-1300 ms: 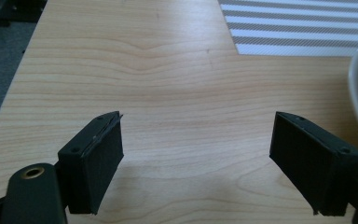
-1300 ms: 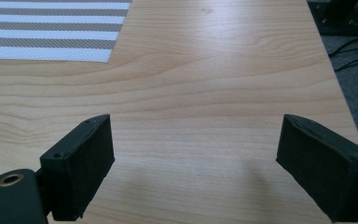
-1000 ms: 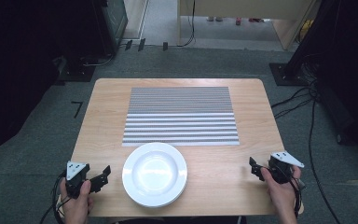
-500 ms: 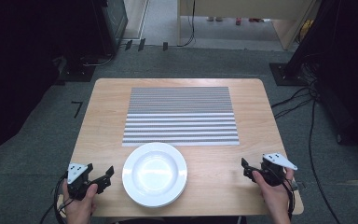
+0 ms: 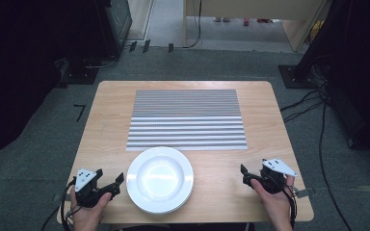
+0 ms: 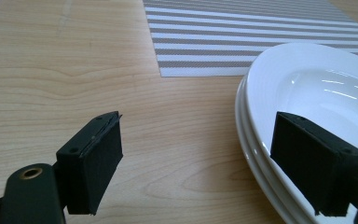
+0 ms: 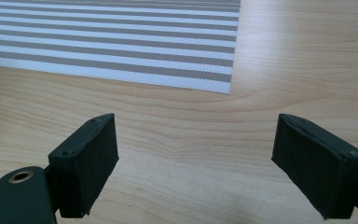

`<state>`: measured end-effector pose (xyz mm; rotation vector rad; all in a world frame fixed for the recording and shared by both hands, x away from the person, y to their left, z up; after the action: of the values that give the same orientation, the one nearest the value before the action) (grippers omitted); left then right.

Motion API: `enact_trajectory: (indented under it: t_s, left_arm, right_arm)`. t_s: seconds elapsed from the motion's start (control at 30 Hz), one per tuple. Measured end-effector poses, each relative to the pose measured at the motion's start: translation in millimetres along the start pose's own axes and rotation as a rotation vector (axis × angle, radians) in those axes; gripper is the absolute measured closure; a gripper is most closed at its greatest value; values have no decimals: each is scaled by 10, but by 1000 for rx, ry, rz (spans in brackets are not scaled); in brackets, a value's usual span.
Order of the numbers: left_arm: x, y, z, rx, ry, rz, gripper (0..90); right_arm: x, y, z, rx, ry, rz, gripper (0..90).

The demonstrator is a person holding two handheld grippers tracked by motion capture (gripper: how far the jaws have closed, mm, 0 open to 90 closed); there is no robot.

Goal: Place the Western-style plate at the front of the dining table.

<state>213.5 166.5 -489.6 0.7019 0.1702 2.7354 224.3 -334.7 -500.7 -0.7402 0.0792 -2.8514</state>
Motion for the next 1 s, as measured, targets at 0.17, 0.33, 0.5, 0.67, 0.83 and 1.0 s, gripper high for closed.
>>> enact_trajectory:
  t_s: [0.17,0.33,0.5,0.67,0.83,1.0]
  left_arm:
    - [1,39,-3,-1,-2,-13,167]
    - [-7,68,-8,-1,-5,-19,167]
    - [-15,107,-16,-9,-13,-24,168]
    - [-21,132,-22,-12,-18,-31,168]
    - [-22,147,-25,-12,-20,-36,169]
    - [-26,179,-32,-14,-21,-45,170]
  right_arm:
    - [-8,-70,-2,3,0,11,145]
    - [-8,-112,0,4,5,18,147]
    - [-13,-174,-2,11,7,30,148]
    - [-19,-231,-3,14,10,43,148]
    - [-27,-282,-7,12,9,54,148]
    - [-34,-346,-6,17,11,68,148]
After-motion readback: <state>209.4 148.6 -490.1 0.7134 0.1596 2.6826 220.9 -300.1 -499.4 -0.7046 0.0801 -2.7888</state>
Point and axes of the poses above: each handheld gripper's, and its own axes: x roughly backward along the jaws, z roughly out of its top, y roughly to its right, the point moved 2 cm from there along -x, roughly forward along the jaws, and after that the axes turned 6 degrees about y, right-handed, at the moved point
